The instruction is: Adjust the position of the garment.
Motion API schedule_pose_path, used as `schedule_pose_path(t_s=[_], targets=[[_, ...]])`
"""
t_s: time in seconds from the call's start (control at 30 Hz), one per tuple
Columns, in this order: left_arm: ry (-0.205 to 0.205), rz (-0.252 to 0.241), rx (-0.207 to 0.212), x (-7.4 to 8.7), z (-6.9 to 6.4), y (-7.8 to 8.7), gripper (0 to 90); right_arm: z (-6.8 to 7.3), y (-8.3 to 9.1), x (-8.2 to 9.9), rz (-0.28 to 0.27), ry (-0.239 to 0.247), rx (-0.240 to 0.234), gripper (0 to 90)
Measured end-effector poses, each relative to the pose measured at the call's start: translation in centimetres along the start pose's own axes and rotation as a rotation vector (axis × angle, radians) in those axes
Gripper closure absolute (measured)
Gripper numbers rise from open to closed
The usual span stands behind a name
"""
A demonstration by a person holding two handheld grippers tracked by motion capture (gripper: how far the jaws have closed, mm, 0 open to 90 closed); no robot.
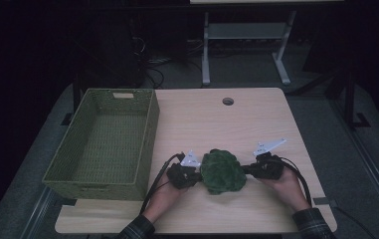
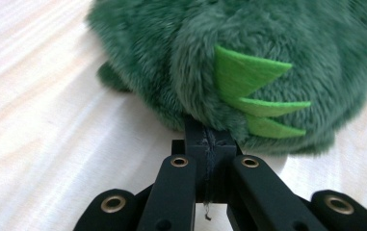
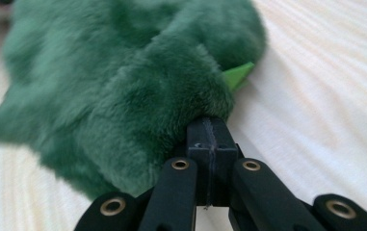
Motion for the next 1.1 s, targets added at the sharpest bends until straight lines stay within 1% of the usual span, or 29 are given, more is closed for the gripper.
schedule_pose_path(t_s=[0.03,0.07,0.17,0.2,0.23,0.27,0.3,0.33,0.37,0.4,0.43,0.47,0.5,0.53,0.57,0.6,0.63,0.67,0.7,0.73,0.77,0.8,0.83,0.9,0.93,1.0,1.03,1.07,1.1], targets=[[0.000,0.000,0.000,0.0,0.0,0.0,89.6,0.0,0.0,0.0,0.000,0.000,0.000,89.9],[0.002,0.001,-0.003,-0.1,0.2,0.0,89.6,0.4,0.1,0.3,0.007,-0.002,-0.012,89.9],[0.007,-0.006,-0.011,-0.1,0.5,-0.1,89.6,0.9,0.2,0.7,0.000,0.004,-0.008,89.8],[0.009,-0.007,-0.013,-0.1,0.6,0.3,89.5,1.0,0.4,1.1,-0.011,-0.001,0.012,88.1],[0.009,-0.007,-0.013,-0.1,0.6,0.3,89.0,1.0,0.4,1.1,-0.011,-0.001,0.012,88.1],[0.008,-0.008,-0.017,-0.1,0.7,0.6,87.5,0.9,0.7,1.2,-0.018,-0.021,0.016,83.8],[0.019,-0.019,-0.021,-0.1,0.8,1.1,86.2,0.8,1.2,1.5,-0.052,-0.040,0.050,77.2],[0.022,-0.026,-0.023,-0.1,0.8,1.3,85.1,0.7,1.4,1.8,-0.058,-0.048,0.057,73.3],[0.022,-0.026,-0.023,-0.1,0.8,1.3,83.8,0.7,1.4,1.8,-0.058,-0.048,0.057,73.3],[0.026,-0.023,-0.020,-0.1,0.8,1.7,81.9,0.6,1.7,2.2,-0.063,-0.057,0.100,63.6],[0.026,-0.023,-0.020,-0.1,0.8,1.7,80.0,0.5,1.9,2.4,-0.055,-0.067,0.121,59.9],[0.024,-0.024,-0.024,0.0,0.9,2.2,77.7,0.6,2.0,2.7,-0.064,-0.070,0.143,56.4],[0.024,-0.024,-0.024,0.0,0.9,2.2,75.3,0.6,2.0,2.7,-0.064,-0.070,0.143,56.4],[0.024,-0.027,-0.021,-0.1,1.0,2.7,72.6,0.5,2.2,3.2,-0.074,-0.079,0.170,49.3],[0.024,-0.027,-0.021,-0.1,1.0,2.7,69.4,0.5,2.2,3.2,-0.074,-0.079,0.170,49.3],[0.024,-0.034,-0.020,-0.1,1.0,2.9,69.4,0.4,2.3,3.5,-0.068,-0.087,0.182,45.4],[0.016,-0.030,-0.020,-0.1,1.1,3.2,66.4,0.3,2.4,3.8,-0.073,-0.090,0.193,41.9],[0.008,-0.029,-0.027,-0.2,1.2,3.7,59.0,0.3,2.6,4.2,-0.058,-0.095,0.223,35.8],[0.007,-0.031,-0.025,-0.3,1.2,3.9,55.5,0.3,2.7,4.4,-0.065,-0.099,0.232,33.0],[0.008,-0.035,-0.021,-0.4,1.2,4.0,51.9,0.3,2.7,4.6,-0.062,-0.113,0.238,29.6],[0.008,-0.035,-0.021,-0.4,1.2,4.0,49.0,0.3,2.7,4.6,-0.062,-0.113,0.238,29.6],[0.008,-0.039,-0.005,-0.7,1.3,4.3,46.0,0.1,2.7,5.0,-0.055,-0.119,0.261,24.6],[0.001,-0.040,0.000,-0.8,1.3,4.4,43.2,-0.1,2.7,5.1,-0.052,-0.116,0.274,22.1],[-0.001,-0.046,-0.001,-1.0,1.2,4.5,38.4,-0.4,2.7,5.3,-0.045,-0.125,0.289,18.6],[-0.016,-0.037,0.011,-1.3,1.2,4.6,36.2,-0.5,2.7,5.3,-0.050,-0.124,0.292,17.5],[-0.024,-0.038,0.016,-1.5,1.2,4.7,34.4,-0.5,2.7,5.3,-0.050,-0.123,0.298,16.7],[-0.027,-0.037,0.022,-1.7,1.1,4.8,31.6,-0.6,2.6,5.4,-0.051,-0.123,0.304,15.5],[-0.030,-0.035,0.033,-1.9,1.1,4.8,26.5,-0.6,2.6,5.4,-0.049,-0.117,0.306,13.6],[-0.050,-0.023,0.038,-2.1,1.1,4.9,26.5,-0.6,2.6,5.4,-0.049,-0.117,0.306,13.6]])
Point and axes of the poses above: each handheld gripper's, and its own axes: y roughly backward along the jaws, x roughly out of its underside, z roughly to its left, the point moved 1 cm from there along -y, roughly forward along the jaws, and after that the axes turned 3 degrees about -y, right-handed, at the moved point
